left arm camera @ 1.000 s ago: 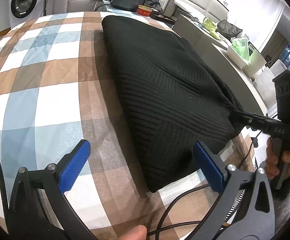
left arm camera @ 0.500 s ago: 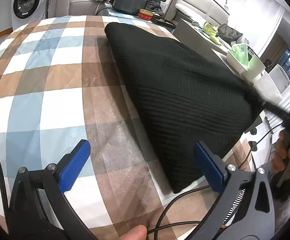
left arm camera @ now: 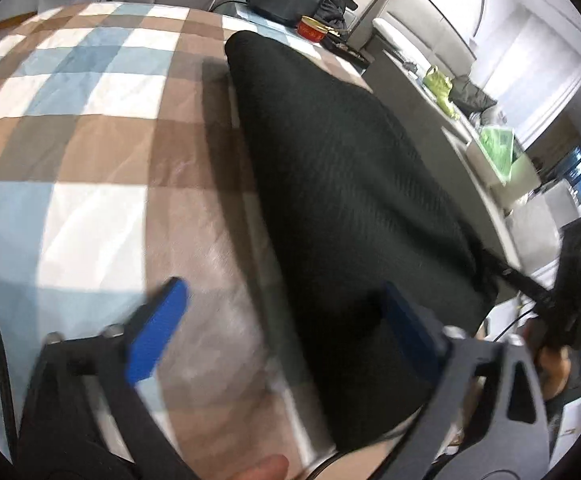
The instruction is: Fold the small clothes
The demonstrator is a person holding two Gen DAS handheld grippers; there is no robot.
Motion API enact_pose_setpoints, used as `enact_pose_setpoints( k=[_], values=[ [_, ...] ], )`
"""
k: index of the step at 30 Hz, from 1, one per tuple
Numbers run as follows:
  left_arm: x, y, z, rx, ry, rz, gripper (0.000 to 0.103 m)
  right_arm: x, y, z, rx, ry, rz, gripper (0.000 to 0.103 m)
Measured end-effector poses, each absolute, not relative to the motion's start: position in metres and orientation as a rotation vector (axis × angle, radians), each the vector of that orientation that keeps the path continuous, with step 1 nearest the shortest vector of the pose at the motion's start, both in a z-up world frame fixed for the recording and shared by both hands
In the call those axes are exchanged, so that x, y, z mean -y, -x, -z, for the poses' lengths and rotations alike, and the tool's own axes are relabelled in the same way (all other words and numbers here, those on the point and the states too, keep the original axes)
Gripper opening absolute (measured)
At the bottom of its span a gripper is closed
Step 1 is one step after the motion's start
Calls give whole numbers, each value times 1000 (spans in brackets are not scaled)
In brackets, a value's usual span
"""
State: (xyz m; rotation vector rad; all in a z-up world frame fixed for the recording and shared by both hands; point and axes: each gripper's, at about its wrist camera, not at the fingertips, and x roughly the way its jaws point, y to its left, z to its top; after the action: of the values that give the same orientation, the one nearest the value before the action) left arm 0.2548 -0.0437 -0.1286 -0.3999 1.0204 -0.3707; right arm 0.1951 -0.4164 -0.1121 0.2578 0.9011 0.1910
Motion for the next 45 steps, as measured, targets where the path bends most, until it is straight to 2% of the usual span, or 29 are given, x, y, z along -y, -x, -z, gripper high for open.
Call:
enact_pose_setpoints(
  k=[1, 2, 4, 5, 6, 7, 9, 12, 17, 28, 37, 40, 45],
  values=[
    [45, -260, 129, -1020, 401, 373, 86, 417, -202, 117, -907, -279, -208, 47],
    [48, -265, 128, -1013, 396, 366, 80, 418, -209, 120, -913, -293, -220, 46],
    [52, -274, 131, -1015, 403, 381, 65, 417, -219, 127, -927, -303, -230, 39],
    [55, -278, 132, -1018, 410, 394, 50, 413, -224, 130, -938, -304, -238, 37],
    [58, -281, 134, -1018, 410, 404, 38, 412, -225, 131, -944, -307, -243, 32],
    [60, -283, 134, -1018, 395, 395, 38, 410, -227, 134, -952, -309, -254, 27],
    [63, -285, 133, -1002, 384, 394, 30, 405, -228, 136, -960, -311, -273, 21],
    [60, -284, 133, -991, 385, 399, 26, 395, -233, 138, -966, -295, -290, 20],
    [32, -277, 131, -966, 420, 345, 25, 367, -237, 139, -980, -289, -353, 20],
    [-82, -240, 129, -927, 488, 125, 25, 262, -237, 143, -1027, -254, -575, 21],
    [-88, -222, 112, -881, 380, 49, 26, 299, -191, 135, -1058, -227, -480, 23],
    [-79, -213, 101, -857, 363, 55, 35, 309, -180, 127, -1030, -239, -488, 23],
    [-62, -193, 84, -824, 339, 82, 60, 298, -174, 114, -988, -348, -648, 23]
  ],
)
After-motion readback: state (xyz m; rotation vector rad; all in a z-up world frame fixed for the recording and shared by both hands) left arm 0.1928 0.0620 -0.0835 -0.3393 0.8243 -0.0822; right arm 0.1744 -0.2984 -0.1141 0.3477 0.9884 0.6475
